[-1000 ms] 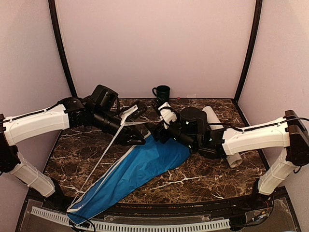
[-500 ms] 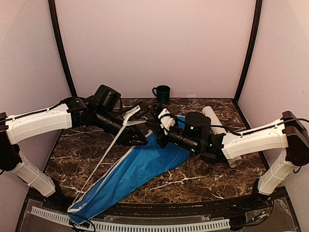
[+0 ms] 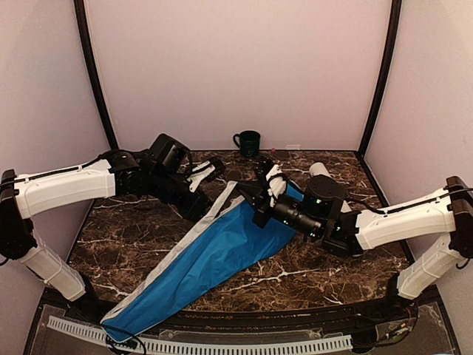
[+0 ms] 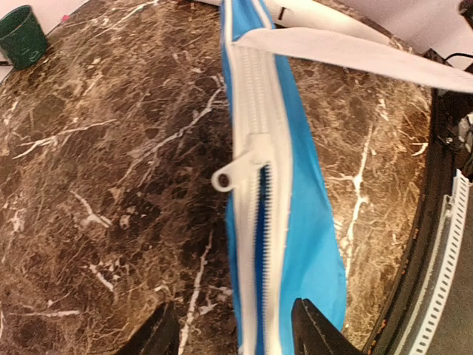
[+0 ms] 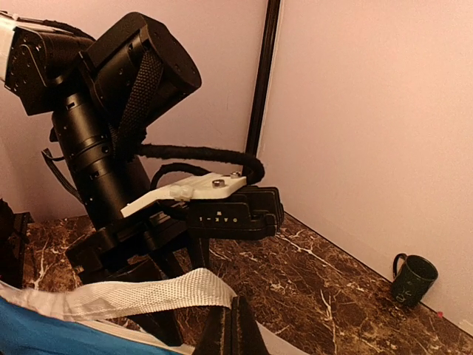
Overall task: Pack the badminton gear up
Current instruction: Pick up the carry handle from the racket bag.
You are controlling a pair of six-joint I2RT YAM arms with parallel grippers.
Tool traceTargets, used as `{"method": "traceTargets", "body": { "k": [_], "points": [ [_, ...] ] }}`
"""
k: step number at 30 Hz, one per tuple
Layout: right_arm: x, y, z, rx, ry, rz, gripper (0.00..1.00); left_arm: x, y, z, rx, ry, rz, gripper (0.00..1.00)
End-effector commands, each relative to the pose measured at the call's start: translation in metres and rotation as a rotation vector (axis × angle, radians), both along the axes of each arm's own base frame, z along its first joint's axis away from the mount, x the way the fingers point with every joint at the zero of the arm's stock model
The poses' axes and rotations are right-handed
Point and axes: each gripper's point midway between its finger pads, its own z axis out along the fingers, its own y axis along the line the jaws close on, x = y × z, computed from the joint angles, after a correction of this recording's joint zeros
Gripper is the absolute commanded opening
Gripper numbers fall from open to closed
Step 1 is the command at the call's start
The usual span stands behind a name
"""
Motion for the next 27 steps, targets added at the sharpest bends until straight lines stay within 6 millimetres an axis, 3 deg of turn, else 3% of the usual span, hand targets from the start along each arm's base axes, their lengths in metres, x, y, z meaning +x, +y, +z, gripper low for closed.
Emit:
{"method": "traceTargets", "body": {
  "k": [1,7,14,19,27],
  "points": [
    [-0.017,-0.009,0.037,0.159,-0.012,0.050,0.00,0.020,0.017,0.010,0.057,-0.107,0.111,0.54],
    [-0.023,-0.019,0.043,0.218,0.004,0.070,0.00,0.032,0.028,0.016,0.058,-0.149,0.216,0.56],
    [-0.036,-0.035,0.030,0.254,0.030,0.103,0.00,0.007,-0.018,0.058,-0.242,-0.047,0.067,0.56],
    [-0.043,-0.045,0.029,0.285,0.045,0.121,0.00,0.003,-0.044,0.055,-0.292,0.047,-0.017,0.51],
    [-0.054,-0.060,0.030,0.315,0.027,0.148,0.00,-0.002,-0.067,0.057,-0.410,0.191,-0.078,0.54]
  ]
}}
